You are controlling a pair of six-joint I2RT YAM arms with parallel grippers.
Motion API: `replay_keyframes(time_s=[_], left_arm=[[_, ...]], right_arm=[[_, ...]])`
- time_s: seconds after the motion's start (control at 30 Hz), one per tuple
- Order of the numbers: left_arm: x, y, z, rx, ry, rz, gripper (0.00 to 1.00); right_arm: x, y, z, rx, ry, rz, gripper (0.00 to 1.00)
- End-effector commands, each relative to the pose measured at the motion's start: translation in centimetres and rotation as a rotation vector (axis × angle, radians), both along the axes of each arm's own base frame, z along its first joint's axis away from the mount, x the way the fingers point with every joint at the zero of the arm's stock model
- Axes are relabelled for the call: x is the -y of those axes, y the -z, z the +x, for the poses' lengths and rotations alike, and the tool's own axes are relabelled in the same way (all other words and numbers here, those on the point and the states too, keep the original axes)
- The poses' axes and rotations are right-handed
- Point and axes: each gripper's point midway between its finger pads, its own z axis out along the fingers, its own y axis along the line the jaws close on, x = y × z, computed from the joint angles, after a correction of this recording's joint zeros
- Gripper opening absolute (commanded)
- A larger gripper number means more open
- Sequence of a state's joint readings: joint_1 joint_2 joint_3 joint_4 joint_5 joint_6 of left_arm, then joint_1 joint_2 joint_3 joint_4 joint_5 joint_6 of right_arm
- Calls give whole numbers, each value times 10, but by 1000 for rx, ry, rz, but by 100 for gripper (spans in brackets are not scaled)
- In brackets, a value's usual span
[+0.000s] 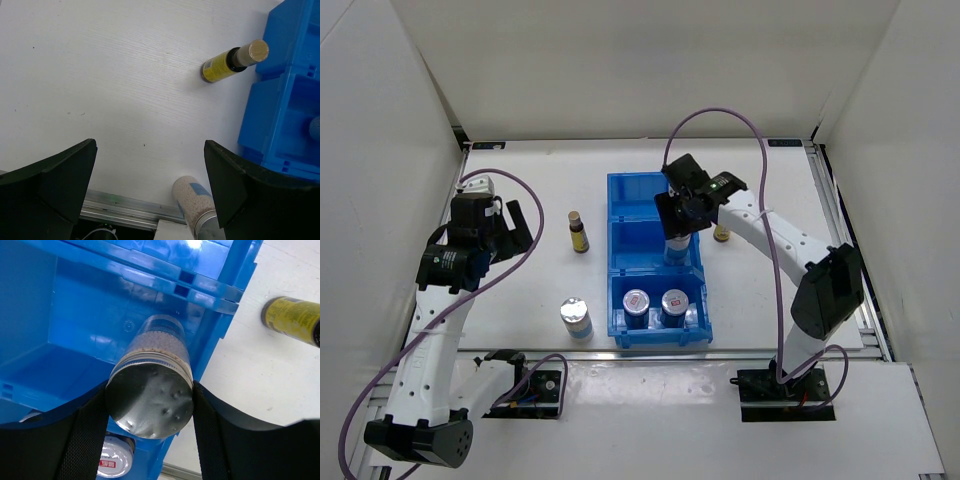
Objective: Organize the condiment bottles
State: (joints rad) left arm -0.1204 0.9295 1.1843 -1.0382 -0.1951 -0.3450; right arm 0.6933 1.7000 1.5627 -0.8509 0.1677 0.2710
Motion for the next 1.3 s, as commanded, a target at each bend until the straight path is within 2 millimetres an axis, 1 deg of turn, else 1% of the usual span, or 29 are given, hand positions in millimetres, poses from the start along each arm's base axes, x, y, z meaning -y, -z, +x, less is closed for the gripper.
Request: replay_keyframes(time_s=[0.0,0.07,0.1,0.13,0.2,0.23,0.4,0.47,0.5,0.53,0.57,0.6,0.63,0.67,0.7,0.73,0.8,0.83,0.87,0.9,0.93,0.97,1.0,1.1,1.13,1.17,1.2,1.23,1.27], left_arm=[[5,-2,1,15,27,-18,100],[3,-3,1,15,20,-12,100],[3,-5,0,26,20,-13,100],[3,-5,0,26,20,-13,100],[3,-7,-1,35,20,-14,100],[3,-7,-1,35,20,-14,100],[3,-5,0,24,20,-13,100],[7,-4,0,23,37,-28,100],[7,-4,0,23,37,-28,100],[7,-9,0,45,38,-30,100],[7,-9,0,46,38,-30,100],[7,-5,0,36,38,-29,100],[7,-7,-2,45,38,-30,100],[7,-7,-2,46,38,-30,100],[7,-5,0,36,38,-29,100],[5,-2,2,22,28,-20,100],[4,3,5,1,21,-11,100],[4,7,7,-17,21,-9,100],[7,7,7,-18,30,-18,100],[12,7,9,-23,50,-17,100],[17,7,9,-36,70,-15,100],[15,9,7,-48,63,-7,100],[18,12,6,-67,66,-12,100],[13,14,4,-74,40,2,100],[13,14,4,-73,34,-5,100],[10,13,4,-71,21,8,100],[10,13,4,-71,21,8,100],[9,13,5,-68,5,7,100],[6,6,1,-39,-3,9,100]], right_arm=[[-15,-9,15,59,10,76,0],[-12,0,12,41,10,62,0],[-12,0,12,41,10,62,3],[-13,0,12,39,18,66,11],[-14,-1,10,39,12,78,18],[-14,-1,10,39,12,78,27],[-12,3,5,16,7,71,48],[-14,-11,5,36,1,97,59],[-12,-10,3,28,2,91,63],[-13,-19,3,45,1,105,68],[-9,-24,2,57,7,101,78],[-9,-26,2,56,8,100,83],[-7,-32,2,73,13,103,87],[-6,-40,2,86,13,114,94],[-3,-48,1,99,18,115,97],[-3,-48,1,99,18,115,99],[7,-66,-4,126,24,102,100],[8,-79,-5,148,24,120,100],[6,-85,-9,163,4,126,100],[3,-100,-20,172,-59,176,100],[-9,-108,-33,178,-127,212,100],[-14,-119,-44,192,-175,242,100],[-22,-125,-51,195,-214,259,100],[-60,-141,-99,191,-407,318,100],[-67,-147,-108,198,-455,332,100],[-77,-145,-115,200,-493,332,100],[-93,-141,-133,182,-558,343,100],[-104,-142,-137,192,-591,350,100],[-110,-138,-145,186,-624,341,100]])
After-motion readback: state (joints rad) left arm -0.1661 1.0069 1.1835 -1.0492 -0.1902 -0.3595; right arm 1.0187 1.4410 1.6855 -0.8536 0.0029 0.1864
